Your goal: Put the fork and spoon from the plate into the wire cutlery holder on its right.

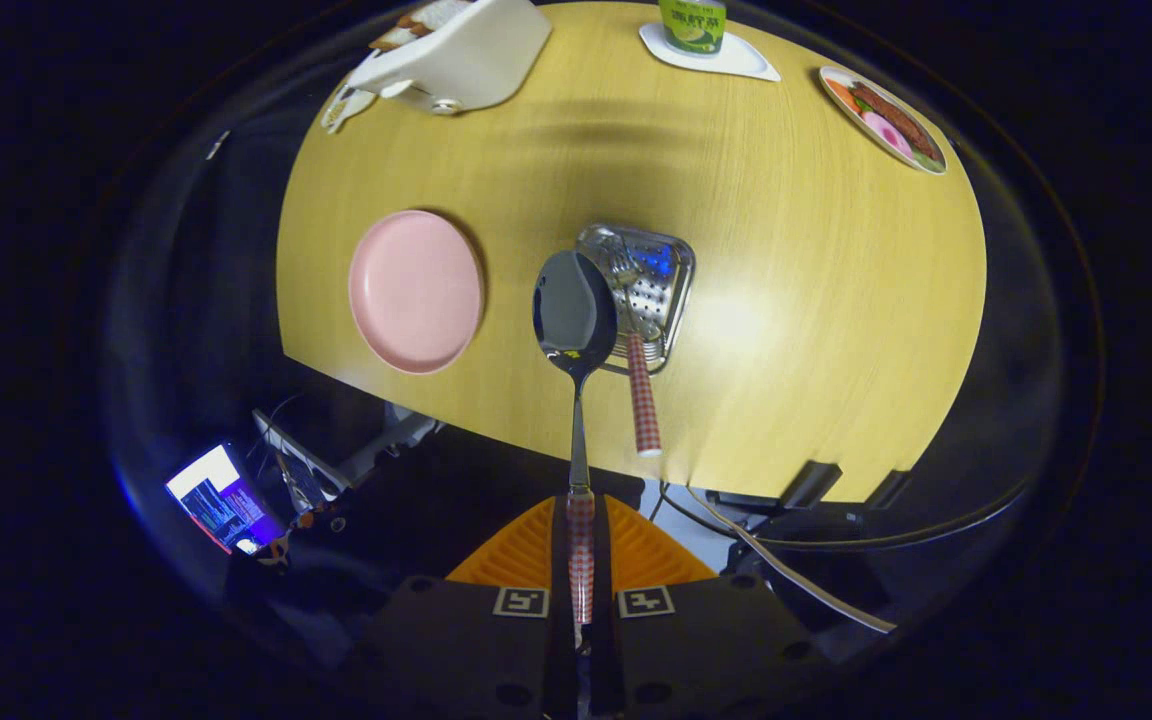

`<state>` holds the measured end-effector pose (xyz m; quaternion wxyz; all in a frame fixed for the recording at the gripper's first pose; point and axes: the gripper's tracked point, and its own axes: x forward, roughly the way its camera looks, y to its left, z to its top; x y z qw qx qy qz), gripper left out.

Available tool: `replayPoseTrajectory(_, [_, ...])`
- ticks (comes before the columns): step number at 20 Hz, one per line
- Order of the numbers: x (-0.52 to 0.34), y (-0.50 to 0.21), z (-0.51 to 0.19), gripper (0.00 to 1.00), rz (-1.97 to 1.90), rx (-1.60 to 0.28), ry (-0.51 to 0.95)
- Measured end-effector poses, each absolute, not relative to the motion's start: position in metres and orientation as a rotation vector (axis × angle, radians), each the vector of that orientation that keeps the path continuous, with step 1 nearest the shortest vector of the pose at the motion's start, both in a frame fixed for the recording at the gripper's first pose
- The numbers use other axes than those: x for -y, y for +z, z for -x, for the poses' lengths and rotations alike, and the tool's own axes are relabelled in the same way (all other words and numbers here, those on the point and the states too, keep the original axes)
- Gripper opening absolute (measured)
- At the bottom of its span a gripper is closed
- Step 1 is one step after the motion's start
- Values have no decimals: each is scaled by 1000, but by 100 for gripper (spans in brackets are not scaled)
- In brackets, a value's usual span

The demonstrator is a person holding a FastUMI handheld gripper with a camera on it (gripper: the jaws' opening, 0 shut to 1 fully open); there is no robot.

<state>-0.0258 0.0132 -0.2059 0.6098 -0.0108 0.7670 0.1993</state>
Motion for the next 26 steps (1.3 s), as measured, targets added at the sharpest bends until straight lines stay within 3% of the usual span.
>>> replayPoseTrajectory(8, [-5,-228,16,10,78,-2023,317])
replayPoseTrajectory(14, [-7,-224,15,11,161,-2131,311])
replayPoseTrajectory(22, [-16,-230,-8,18,115,-2096,325])
replayPoseTrajectory(26, [-27,-223,-24,18,41,-1970,413])
